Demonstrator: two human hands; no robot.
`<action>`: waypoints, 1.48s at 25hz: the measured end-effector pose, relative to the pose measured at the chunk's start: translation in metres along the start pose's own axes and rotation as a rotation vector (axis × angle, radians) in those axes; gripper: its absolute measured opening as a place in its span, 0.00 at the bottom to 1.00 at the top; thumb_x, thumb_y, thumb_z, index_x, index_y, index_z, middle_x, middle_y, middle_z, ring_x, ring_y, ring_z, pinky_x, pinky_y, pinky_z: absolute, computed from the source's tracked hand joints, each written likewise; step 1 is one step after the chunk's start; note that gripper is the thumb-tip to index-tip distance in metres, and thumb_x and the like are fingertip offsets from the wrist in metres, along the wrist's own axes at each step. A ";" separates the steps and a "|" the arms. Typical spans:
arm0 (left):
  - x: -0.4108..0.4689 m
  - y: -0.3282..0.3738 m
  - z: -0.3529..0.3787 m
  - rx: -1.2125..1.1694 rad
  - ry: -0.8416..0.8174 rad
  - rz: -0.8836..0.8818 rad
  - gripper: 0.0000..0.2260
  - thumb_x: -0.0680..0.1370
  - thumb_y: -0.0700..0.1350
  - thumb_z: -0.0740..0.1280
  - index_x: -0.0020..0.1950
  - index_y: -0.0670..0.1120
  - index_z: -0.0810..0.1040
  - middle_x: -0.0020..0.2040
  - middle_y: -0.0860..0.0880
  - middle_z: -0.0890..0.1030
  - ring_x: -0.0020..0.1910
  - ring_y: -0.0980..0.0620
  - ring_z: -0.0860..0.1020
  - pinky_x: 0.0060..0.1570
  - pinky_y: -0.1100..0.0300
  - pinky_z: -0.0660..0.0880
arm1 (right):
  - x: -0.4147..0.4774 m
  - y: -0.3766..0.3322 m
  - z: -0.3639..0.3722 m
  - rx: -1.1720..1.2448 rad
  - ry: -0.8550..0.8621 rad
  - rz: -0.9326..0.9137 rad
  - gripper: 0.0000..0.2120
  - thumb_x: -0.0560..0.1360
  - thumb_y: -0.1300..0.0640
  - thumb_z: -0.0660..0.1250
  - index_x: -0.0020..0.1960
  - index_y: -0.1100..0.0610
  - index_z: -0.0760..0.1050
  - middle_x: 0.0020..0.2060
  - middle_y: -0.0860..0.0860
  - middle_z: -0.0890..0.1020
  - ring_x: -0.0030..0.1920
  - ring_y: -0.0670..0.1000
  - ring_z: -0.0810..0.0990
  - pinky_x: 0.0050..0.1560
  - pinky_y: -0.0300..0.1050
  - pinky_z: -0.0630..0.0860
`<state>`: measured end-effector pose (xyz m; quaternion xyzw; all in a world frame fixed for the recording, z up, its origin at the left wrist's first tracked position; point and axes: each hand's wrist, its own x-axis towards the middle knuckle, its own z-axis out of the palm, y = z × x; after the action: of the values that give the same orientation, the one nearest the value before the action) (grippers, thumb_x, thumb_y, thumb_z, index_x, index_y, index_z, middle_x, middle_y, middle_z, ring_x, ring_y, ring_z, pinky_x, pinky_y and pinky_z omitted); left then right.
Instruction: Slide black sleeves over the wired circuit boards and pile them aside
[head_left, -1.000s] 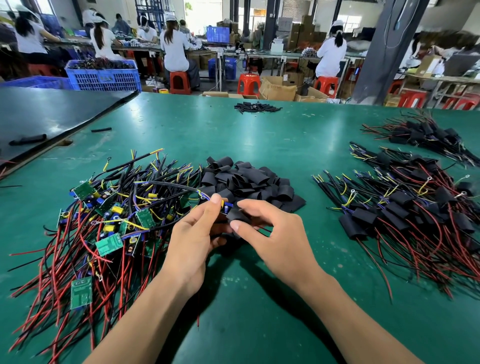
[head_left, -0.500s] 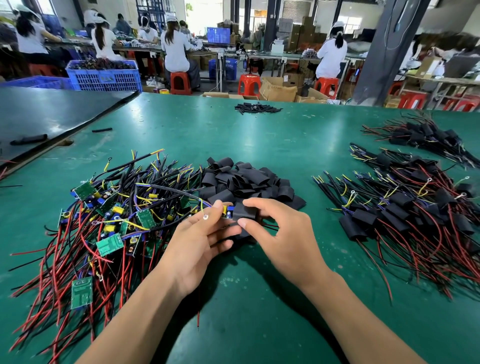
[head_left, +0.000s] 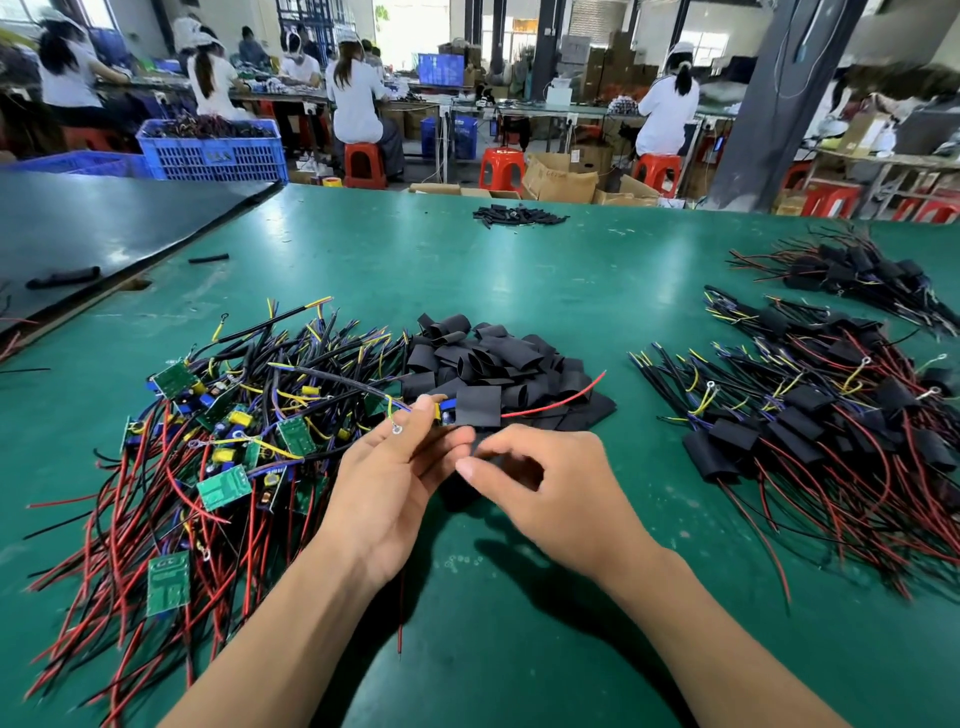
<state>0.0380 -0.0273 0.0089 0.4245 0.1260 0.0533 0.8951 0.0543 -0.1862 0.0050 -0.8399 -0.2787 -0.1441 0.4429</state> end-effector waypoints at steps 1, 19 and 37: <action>0.001 0.000 0.000 -0.006 -0.004 -0.012 0.07 0.75 0.44 0.69 0.49 0.42 0.81 0.40 0.42 0.83 0.38 0.50 0.84 0.39 0.60 0.82 | 0.001 0.001 0.001 0.130 -0.096 0.130 0.07 0.74 0.45 0.72 0.47 0.48 0.82 0.33 0.49 0.81 0.31 0.43 0.72 0.35 0.43 0.72; -0.007 0.007 0.002 0.057 -0.081 -0.127 0.11 0.68 0.52 0.73 0.44 0.48 0.78 0.41 0.45 0.85 0.37 0.51 0.85 0.35 0.61 0.81 | 0.011 0.009 -0.014 0.760 0.028 0.302 0.12 0.75 0.63 0.73 0.57 0.54 0.83 0.38 0.53 0.84 0.35 0.50 0.82 0.41 0.39 0.78; -0.010 0.009 0.001 0.048 -0.059 -0.221 0.15 0.72 0.55 0.72 0.54 0.49 0.79 0.38 0.51 0.81 0.31 0.56 0.79 0.29 0.64 0.75 | 0.006 -0.004 -0.008 0.746 0.004 0.276 0.16 0.73 0.64 0.75 0.57 0.51 0.82 0.42 0.54 0.87 0.42 0.48 0.85 0.47 0.35 0.78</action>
<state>0.0292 -0.0246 0.0182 0.4306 0.1467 -0.0612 0.8885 0.0570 -0.1889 0.0148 -0.6507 -0.1957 0.0263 0.7332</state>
